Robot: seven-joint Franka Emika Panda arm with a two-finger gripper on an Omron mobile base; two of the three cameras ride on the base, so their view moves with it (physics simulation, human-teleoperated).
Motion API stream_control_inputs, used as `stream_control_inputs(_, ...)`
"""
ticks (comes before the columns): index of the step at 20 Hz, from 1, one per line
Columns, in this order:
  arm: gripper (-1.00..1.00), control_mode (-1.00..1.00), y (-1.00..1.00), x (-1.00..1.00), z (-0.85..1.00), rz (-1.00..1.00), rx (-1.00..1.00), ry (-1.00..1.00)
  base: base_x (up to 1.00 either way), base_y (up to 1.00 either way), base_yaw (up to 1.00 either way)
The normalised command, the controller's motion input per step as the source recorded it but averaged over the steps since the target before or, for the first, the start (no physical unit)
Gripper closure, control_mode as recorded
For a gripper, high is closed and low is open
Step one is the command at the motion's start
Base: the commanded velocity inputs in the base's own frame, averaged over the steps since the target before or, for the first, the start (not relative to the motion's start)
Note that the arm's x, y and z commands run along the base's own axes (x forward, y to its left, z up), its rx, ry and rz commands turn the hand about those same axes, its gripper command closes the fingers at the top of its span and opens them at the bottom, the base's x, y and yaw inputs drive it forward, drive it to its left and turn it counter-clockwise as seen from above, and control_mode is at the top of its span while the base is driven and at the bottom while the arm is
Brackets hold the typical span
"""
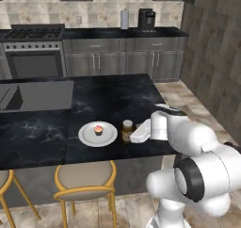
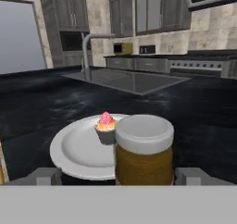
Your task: Take the cinnamon bottle from the cabinet and place it on the dining table, next to the plate with the cupcake. Then take the chocolate from the dining counter and place it on the cupcake plate.
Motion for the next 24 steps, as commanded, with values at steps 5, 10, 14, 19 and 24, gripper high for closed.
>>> stream_control_inputs(5, -1.0, -1.0, -0.16, -0.49, 1.0, -0.04, 0.0, 0.0, 0.0, 0.0, 0.0)
stream_control_inputs(10, -1.0, -1.0, -0.23, -0.5, 1.0, -0.05, 0.02, 0.0, 0.0, 0.0, 0.0)
stream_control_inputs(14, -1.0, -1.0, -0.54, -0.51, 0.99, -0.1, 0.1, 0.1, 0.0, 0.0, 0.0)
stream_control_inputs(19, -1.0, -1.0, -0.9, -0.18, 0.26, -0.26, 0.02, 0.28, 0.0, 0.0, 0.0)
stream_control_inputs(24, -1.0, -1.0, -0.98, -0.01, 0.0, -0.3, -0.09, 0.37, 0.0, 0.0, 0.0)
